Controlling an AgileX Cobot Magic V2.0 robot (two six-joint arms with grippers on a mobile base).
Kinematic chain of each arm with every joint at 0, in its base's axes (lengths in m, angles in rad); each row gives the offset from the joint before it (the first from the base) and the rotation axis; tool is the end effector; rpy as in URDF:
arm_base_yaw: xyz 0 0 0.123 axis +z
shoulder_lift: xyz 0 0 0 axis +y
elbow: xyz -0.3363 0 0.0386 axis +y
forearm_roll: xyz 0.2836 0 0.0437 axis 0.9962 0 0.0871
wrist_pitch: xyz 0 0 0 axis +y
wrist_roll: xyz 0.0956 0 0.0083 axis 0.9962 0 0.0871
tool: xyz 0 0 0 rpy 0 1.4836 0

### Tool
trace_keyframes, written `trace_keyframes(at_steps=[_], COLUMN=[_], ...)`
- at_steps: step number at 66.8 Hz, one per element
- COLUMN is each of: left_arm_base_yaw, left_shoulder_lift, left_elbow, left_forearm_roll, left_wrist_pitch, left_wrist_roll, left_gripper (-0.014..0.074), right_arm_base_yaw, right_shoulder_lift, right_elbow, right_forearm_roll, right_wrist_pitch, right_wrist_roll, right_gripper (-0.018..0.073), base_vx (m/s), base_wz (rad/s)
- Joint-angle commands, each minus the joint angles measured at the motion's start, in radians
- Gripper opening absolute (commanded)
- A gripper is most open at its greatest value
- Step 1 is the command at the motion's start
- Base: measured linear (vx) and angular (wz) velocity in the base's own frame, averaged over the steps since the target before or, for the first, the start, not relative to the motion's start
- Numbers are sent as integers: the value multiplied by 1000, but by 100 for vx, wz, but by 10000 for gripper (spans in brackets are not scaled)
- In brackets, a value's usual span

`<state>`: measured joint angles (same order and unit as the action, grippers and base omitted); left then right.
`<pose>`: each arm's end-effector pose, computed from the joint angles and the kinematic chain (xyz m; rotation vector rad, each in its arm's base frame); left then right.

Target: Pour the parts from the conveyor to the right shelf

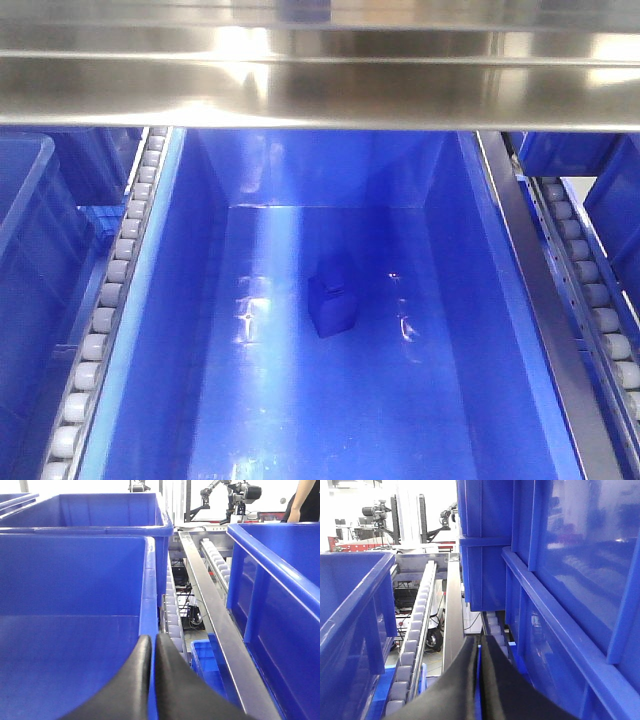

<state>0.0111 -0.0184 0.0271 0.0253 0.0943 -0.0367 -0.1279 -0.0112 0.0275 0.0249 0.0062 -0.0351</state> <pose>0.0430 0.0007 0.1951 -0.0198 1.5864 0.0016 0.0430 -0.0055 0.2031 0.0885 1.5045 -0.1108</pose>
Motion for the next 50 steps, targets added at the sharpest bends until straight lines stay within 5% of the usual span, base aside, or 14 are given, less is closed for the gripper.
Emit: trace_keyframes(at_steps=[1, 50], left_arm_base_yaw=[-5, -5], left_shoulder_lift=[-6, -6], left_elbow=[-20, -20], left_forearm_roll=[-6, -6], left_wrist_pitch=[-72, -72], left_wrist_roll=[-7, -7], left_gripper=[-6, -6], right_arm_base_yaw=[1, 1], right_shoulder_lift=[-12, -12], right_elbow=[10, 10], right_forearm_roll=[-7, -7], right_wrist_pitch=[-67, -67], right_wrist_roll=[-12, -12], right_gripper=[-9, -9], base_vx=[0, 0], base_wz=[0, 0])
